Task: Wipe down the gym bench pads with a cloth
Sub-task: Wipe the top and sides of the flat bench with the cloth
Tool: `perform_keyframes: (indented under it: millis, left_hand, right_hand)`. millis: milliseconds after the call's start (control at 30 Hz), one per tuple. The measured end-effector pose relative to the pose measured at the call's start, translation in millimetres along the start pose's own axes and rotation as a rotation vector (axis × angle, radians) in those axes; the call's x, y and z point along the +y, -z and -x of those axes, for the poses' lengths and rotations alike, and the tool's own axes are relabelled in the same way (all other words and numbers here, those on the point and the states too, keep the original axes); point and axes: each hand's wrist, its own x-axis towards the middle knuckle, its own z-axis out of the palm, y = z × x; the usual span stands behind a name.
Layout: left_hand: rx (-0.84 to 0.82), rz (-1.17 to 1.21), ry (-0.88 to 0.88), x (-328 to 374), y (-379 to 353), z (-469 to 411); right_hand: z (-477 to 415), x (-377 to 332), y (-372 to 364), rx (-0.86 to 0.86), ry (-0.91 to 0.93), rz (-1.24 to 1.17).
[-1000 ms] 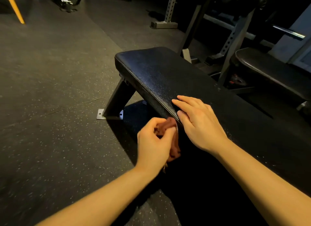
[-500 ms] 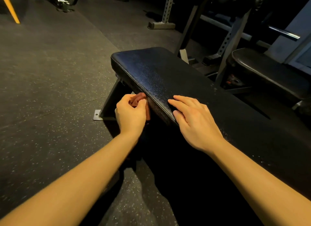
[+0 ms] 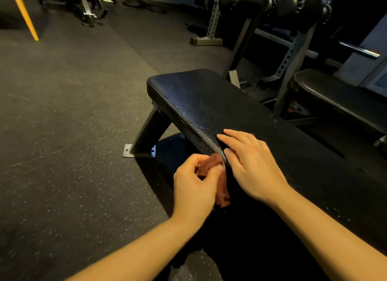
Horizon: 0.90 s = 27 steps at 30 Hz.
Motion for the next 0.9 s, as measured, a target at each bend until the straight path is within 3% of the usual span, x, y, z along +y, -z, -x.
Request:
perform_keyframes:
  millis: [67,167,300,367,467,533,700,800,900]
  left_hand:
    - [0.042,-0.043,-0.069,-1,-1,-8]
    - [0.228,-0.071,0.001,-7,19,-78]
    - [0.168,-0.344,-0.047,-11,63,-119]
    - [0.330,-0.274,-0.023,0,80,-136]
    - [0.578,0.015,0.107,15,92,-170]
    - [0.624,0.130,0.157,12,89,-189]
    - [0.433,0.044,0.163,-14,63,-194]
    - [0.315,0.037,0.038,-16,52,-155]
    - [0.067,0.002,-0.139,-19,47,-91]
  right_hand:
    - [0,1,-1,-0.006,0.003,0.005]
    - [-1,3,0,-0.020,-0.006,0.001]
    - [1,4,0,-0.007,0.003,-0.028]
    - [1,5,-1,0.003,0.004,-0.033]
    - [1,5,-2,0.016,0.001,-0.043]
    - [1,5,-1,0.010,-0.002,-0.046]
    - [-1,4,0,0.008,-0.009,-0.056]
    - [-1,4,0,-0.001,-0.008,-0.055]
    - [-2,4,1,-0.011,-0.003,-0.050]
